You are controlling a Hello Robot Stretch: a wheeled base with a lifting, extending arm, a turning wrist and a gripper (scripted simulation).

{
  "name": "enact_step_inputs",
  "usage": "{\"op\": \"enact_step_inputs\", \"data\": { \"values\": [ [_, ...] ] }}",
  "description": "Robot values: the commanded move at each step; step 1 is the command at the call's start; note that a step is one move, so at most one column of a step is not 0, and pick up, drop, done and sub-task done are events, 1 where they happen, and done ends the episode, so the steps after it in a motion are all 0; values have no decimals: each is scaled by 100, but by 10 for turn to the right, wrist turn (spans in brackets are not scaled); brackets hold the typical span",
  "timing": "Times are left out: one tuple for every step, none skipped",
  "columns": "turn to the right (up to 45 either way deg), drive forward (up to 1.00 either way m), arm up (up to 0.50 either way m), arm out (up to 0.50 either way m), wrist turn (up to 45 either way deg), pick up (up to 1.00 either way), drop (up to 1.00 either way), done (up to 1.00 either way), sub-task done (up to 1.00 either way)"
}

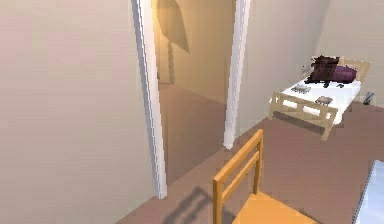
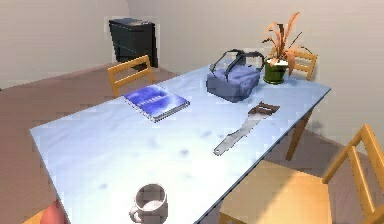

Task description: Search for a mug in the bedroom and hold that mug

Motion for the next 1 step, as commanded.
{"op": "enact_step_inputs", "data": {
  "values": [
    [0, 0, 50, 0, 0, 0, 0, 0, 0]
  ]
}}
